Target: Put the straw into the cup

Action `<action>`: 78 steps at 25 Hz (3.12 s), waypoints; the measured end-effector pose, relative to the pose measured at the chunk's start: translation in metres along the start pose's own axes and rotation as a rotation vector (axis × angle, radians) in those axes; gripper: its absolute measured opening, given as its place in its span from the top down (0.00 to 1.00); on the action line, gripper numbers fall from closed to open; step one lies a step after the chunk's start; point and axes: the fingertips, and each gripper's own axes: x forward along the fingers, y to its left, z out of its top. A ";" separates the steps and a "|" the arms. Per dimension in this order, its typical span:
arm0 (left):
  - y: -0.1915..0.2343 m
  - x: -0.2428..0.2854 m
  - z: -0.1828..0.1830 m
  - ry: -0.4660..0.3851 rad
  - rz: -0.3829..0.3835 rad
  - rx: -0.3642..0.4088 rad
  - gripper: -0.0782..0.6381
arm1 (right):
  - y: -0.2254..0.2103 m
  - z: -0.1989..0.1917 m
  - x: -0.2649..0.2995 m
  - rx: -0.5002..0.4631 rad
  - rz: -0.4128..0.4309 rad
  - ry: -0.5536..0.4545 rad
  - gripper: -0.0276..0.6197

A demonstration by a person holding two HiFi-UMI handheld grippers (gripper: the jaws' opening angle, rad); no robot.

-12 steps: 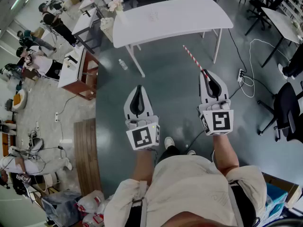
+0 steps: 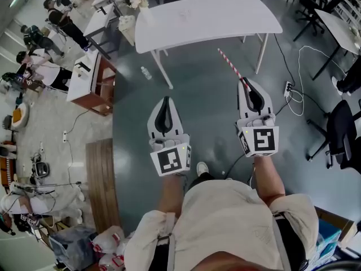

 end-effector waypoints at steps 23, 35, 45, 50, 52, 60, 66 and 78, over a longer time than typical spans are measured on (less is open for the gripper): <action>0.125 0.060 -0.048 0.012 -0.002 -0.038 0.88 | 0.064 -0.026 0.104 0.011 -0.058 0.025 0.92; 0.119 0.142 -0.075 0.047 0.007 -0.001 0.88 | 0.021 -0.066 0.181 0.051 -0.045 0.039 0.92; 0.092 0.260 -0.098 0.107 0.007 0.009 0.88 | -0.057 -0.102 0.271 0.097 -0.026 0.071 0.92; 0.066 0.321 -0.099 0.104 0.005 0.014 0.88 | -0.108 -0.122 0.314 0.121 -0.014 0.090 0.92; 0.060 0.340 -0.101 0.110 0.005 0.023 0.88 | -0.123 -0.127 0.328 0.132 -0.010 0.089 0.92; 0.035 0.394 -0.108 0.111 0.019 0.055 0.88 | -0.162 -0.147 0.369 0.158 0.025 0.085 0.92; 0.034 0.420 -0.116 0.105 0.036 0.055 0.88 | -0.177 -0.158 0.396 0.161 0.036 0.081 0.92; 0.076 0.489 -0.160 0.116 0.021 0.000 0.88 | -0.170 -0.182 0.476 0.106 0.023 0.127 0.92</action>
